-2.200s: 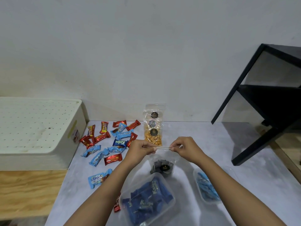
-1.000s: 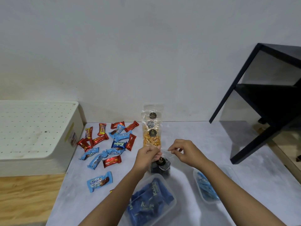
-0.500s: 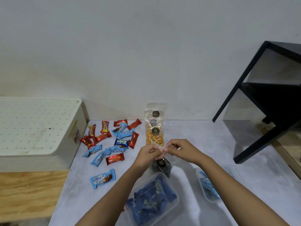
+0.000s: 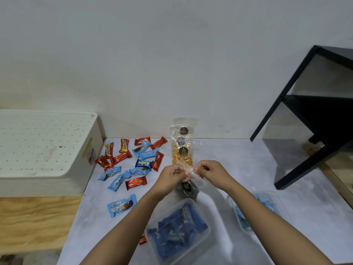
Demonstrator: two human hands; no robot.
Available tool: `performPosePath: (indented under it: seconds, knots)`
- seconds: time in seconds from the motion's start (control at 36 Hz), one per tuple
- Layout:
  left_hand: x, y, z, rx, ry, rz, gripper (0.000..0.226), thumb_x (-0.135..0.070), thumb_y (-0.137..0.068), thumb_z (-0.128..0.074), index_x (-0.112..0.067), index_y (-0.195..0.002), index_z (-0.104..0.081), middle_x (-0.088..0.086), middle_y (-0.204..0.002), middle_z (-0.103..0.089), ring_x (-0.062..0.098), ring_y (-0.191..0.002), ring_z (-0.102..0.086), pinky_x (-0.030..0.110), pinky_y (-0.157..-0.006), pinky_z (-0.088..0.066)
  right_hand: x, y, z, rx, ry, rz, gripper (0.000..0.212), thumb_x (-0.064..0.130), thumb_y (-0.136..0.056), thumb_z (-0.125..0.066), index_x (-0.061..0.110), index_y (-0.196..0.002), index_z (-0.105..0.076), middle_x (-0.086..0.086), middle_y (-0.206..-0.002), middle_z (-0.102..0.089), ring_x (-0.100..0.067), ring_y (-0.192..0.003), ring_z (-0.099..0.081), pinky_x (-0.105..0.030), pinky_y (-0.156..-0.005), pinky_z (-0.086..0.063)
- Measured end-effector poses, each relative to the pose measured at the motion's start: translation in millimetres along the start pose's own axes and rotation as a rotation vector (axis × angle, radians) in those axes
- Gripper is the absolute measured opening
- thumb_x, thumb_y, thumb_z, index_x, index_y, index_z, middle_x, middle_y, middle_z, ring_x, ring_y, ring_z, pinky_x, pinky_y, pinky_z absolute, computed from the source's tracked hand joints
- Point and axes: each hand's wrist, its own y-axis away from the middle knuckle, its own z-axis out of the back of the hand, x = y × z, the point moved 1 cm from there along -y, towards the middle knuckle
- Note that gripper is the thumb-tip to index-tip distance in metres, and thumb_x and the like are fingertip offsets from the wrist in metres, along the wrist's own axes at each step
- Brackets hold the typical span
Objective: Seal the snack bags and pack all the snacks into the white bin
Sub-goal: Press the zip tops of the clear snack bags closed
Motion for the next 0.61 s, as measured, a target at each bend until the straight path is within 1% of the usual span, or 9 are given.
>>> performPosePath:
  seconds: [0.08,0.14,0.19,0.25,0.31,0.39,0.44,0.53,0.61]
  knots:
    - [1,0,0,0.002,-0.018,-0.002,0.01,0.0,-0.089,-0.054,-0.005,-0.089,-0.063,0.009,-0.082,-0.066,0.003,-0.069,-0.066,0.012,-0.067,-0.053,0,0,0,0.03,-0.006,-0.019,0.022,0.006,-0.088,-0.058,0.017,-0.071,-0.064,0.002,-0.062,-0.059,0.004,-0.05,-0.051,-0.007,-0.056,-0.041]
    - [4,0,0,0.003,-0.035,0.001,0.011,-0.002,-0.089,-0.054,-0.006,-0.091,-0.064,0.008,-0.084,-0.067,0.005,-0.072,-0.066,0.014,-0.069,-0.053,0,0,0,0.038,0.005,-0.028,0.02,0.006,-0.087,-0.059,0.017,-0.071,-0.064,0.0,-0.061,-0.058,-0.001,-0.052,-0.052,-0.008,-0.055,-0.041]
    - [8,0,0,-0.014,-0.035,0.003,0.011,-0.002,-0.089,-0.055,-0.006,-0.092,-0.064,0.009,-0.085,-0.067,0.007,-0.074,-0.065,0.014,-0.069,-0.053,-1,-1,-1,-0.005,0.045,-0.029,0.017,0.008,-0.087,-0.06,0.016,-0.073,-0.065,0.0,-0.061,-0.058,-0.007,-0.054,-0.049,-0.011,-0.053,-0.04]
    - [11,-1,0,-0.025,-0.041,0.012,0.012,0.0,-0.089,-0.055,-0.006,-0.089,-0.064,0.011,-0.085,-0.066,0.01,-0.075,-0.064,0.014,-0.068,-0.052,-1,-1,-3,0.007,0.099,-0.035,0.015,0.009,-0.087,-0.059,0.014,-0.074,-0.065,0.0,-0.06,-0.057,-0.009,-0.055,-0.048,-0.016,-0.056,-0.039]
    - [14,-1,0,-0.025,-0.041,0.022,0.011,0.0,-0.088,-0.055,-0.006,-0.089,-0.064,0.011,-0.085,-0.066,0.011,-0.075,-0.064,0.014,-0.067,-0.053,-1,-1,-4,0.046,0.123,-0.041,0.014,0.008,-0.087,-0.059,0.012,-0.075,-0.066,0.001,-0.058,-0.057,-0.007,-0.053,-0.049,-0.019,-0.059,-0.04]
    - [15,-2,1,-0.04,-0.042,0.013,0.01,-0.001,-0.089,-0.055,-0.001,-0.094,-0.064,0.011,-0.083,-0.066,0.007,-0.07,-0.064,0.013,-0.065,-0.052,-3,-2,-5,-0.005,0.113,-0.041,0.013,0.011,-0.087,-0.06,0.013,-0.075,-0.066,0.0,-0.058,-0.055,-0.008,-0.052,-0.046,-0.021,-0.056,-0.038]
    - [15,-3,1,-0.042,-0.053,0.01,0.009,-0.001,-0.088,-0.056,-0.002,-0.092,-0.064,0.013,-0.085,-0.065,0.009,-0.072,-0.064,0.014,-0.066,-0.052,-4,-2,-7,-0.01,0.123,-0.043,0.014,0.011,-0.087,-0.059,0.012,-0.076,-0.067,-0.001,-0.059,-0.055,-0.011,-0.055,-0.045,-0.023,-0.057,-0.037]
    - [18,-5,0,-0.041,-0.045,0.015,0.007,0.0,-0.086,-0.058,-0.004,-0.087,-0.064,0.015,-0.085,-0.064,0.015,-0.076,-0.062,0.015,-0.068,-0.053,-5,-1,-5,0.051,0.086,-0.045,0.018,0.01,-0.088,-0.059,0.016,-0.072,-0.065,0.003,-0.058,-0.056,-0.005,-0.051,-0.047,-0.02,-0.058,-0.039]
    - [19,-7,-2,-0.074,-0.053,0.009,0.01,-0.001,-0.088,-0.057,-0.007,-0.084,-0.064,0.013,-0.082,-0.065,0.015,-0.075,-0.062,0.017,-0.069,-0.053,-8,2,1,0.095,0.05,-0.001,0.009,0.017,-0.088,-0.061,0.015,-0.081,-0.067,0.002,-0.07,-0.059,-0.01,-0.065,-0.049,-0.024,-0.066,-0.041]
